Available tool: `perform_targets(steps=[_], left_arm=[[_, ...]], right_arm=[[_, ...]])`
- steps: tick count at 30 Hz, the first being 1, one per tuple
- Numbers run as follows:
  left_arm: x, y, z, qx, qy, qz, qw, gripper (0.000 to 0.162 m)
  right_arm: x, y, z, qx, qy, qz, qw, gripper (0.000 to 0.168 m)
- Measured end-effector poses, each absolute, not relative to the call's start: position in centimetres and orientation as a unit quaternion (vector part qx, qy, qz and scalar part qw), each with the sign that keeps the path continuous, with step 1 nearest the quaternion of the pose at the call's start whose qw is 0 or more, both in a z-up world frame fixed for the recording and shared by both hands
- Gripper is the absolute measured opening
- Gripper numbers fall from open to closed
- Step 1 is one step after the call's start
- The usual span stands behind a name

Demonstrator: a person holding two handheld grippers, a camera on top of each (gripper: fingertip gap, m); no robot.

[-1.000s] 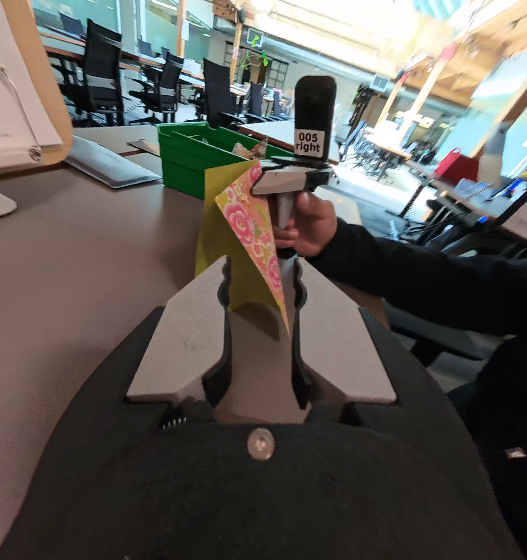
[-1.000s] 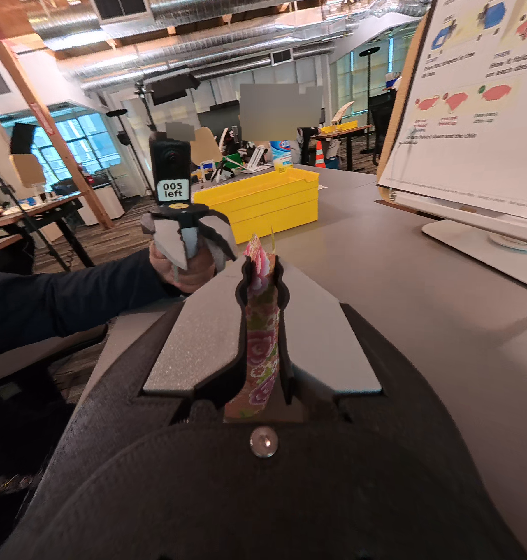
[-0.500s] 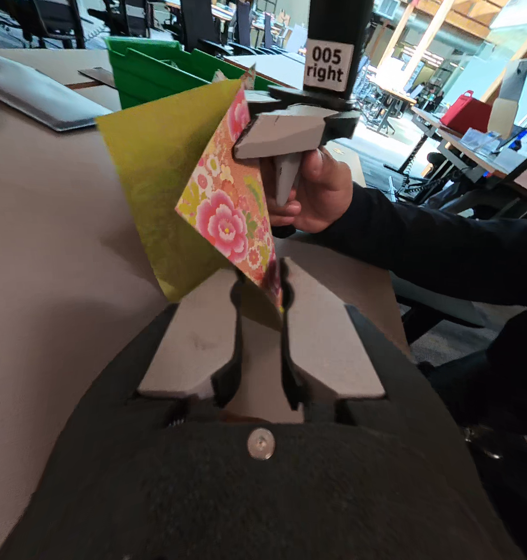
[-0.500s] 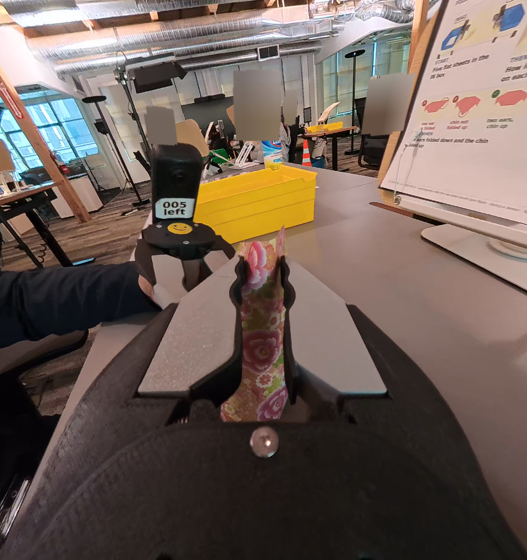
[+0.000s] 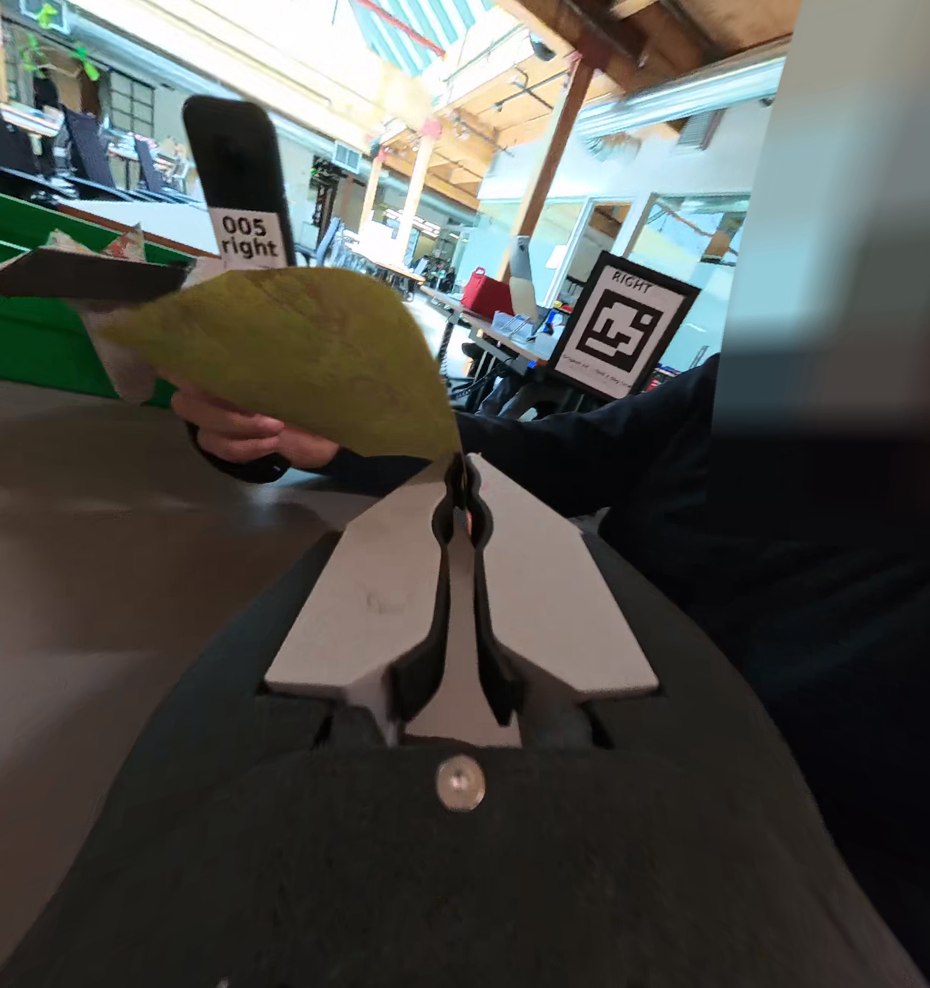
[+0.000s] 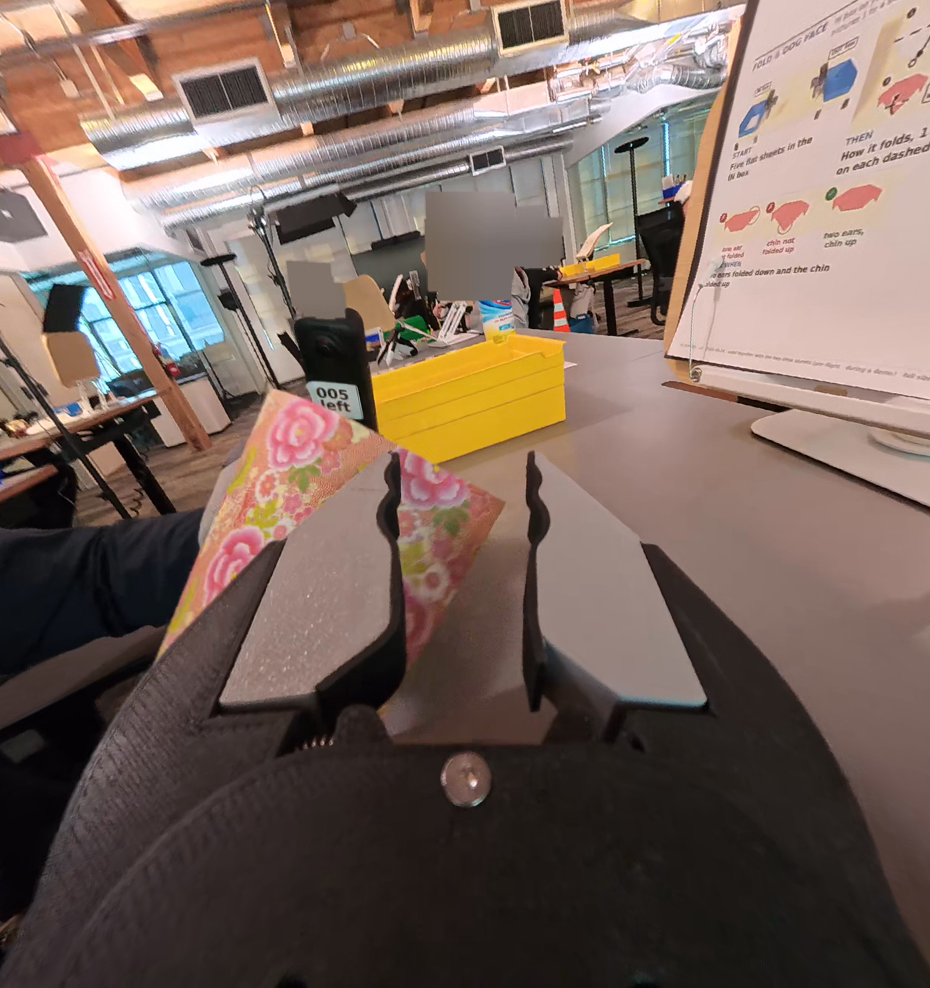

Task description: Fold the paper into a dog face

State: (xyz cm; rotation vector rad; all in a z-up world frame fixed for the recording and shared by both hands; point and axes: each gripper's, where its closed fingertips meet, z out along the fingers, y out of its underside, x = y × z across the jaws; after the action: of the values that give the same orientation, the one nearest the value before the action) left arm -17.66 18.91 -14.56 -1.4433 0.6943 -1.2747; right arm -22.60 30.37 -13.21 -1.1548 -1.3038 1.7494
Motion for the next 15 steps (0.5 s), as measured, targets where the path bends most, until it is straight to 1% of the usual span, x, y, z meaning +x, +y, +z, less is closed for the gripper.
perform_targets(steps=[3, 8, 15], left_arm=[[-19.4, 20.7, -14.7, -0.625, 0.240, -0.505, 0.544, 0.000], [-23.7, 24.8, -18.3, -0.719, 0.120, -0.436, 0.528, 0.000], [-25.3, 25.4, -18.0, -0.712, 0.093, -0.416, 0.558, 0.000]], right_arm=[[-22.4, 30.9, -13.1, -0.446, -0.483, 0.685, 0.316, 0.044], [-22.6, 31.7, -13.7, -0.464, -0.472, 0.685, 0.305, 0.044], [-22.6, 32.2, -14.2, -0.473, -0.483, 0.661, 0.325, 0.045]])
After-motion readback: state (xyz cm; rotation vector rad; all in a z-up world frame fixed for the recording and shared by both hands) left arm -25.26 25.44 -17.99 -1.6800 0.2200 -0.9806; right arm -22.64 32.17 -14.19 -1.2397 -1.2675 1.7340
